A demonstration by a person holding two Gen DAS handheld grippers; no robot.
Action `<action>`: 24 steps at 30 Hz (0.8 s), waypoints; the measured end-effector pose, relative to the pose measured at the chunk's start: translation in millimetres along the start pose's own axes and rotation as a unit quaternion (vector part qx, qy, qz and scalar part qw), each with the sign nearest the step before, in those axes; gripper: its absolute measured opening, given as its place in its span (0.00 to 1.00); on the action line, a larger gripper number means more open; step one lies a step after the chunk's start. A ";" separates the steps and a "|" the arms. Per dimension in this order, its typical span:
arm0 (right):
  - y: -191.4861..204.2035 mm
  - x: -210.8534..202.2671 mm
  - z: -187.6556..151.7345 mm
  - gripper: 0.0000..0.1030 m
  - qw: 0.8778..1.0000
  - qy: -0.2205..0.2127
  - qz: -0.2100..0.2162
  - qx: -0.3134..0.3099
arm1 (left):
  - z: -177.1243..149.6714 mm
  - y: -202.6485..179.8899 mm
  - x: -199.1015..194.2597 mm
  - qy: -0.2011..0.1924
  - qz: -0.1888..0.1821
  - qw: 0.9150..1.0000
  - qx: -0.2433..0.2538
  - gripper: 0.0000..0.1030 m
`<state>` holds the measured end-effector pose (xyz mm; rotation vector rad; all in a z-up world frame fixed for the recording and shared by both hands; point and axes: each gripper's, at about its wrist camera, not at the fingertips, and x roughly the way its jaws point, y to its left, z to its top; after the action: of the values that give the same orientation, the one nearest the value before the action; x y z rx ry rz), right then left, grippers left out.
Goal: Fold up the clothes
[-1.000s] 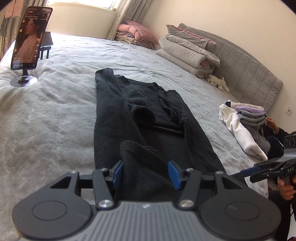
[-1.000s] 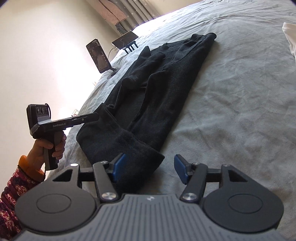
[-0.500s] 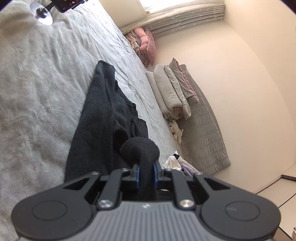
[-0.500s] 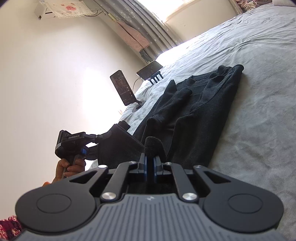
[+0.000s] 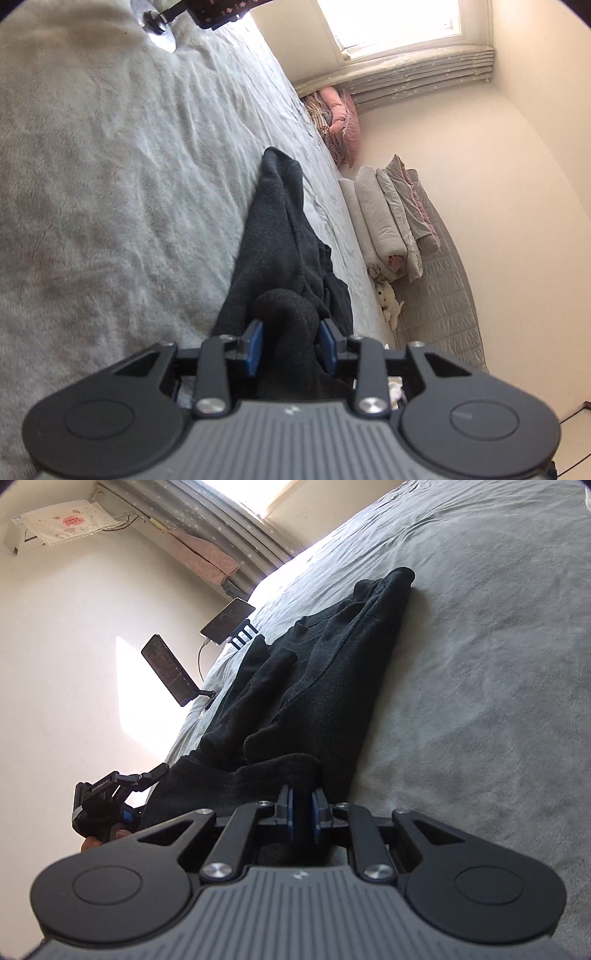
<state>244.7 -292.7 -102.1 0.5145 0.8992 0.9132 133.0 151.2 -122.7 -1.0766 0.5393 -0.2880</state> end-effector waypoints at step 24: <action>9.2 11.4 -38.2 0.13 0.989 0.125 0.015 0.074 | -34.6 -15.4 -14.9 0.137 0.124 0.980 0.074 0.17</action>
<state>211.9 -277.5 -121.3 0.5508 1.1958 0.9565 102.2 125.2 -117.5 -0.8197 0.8779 -0.2529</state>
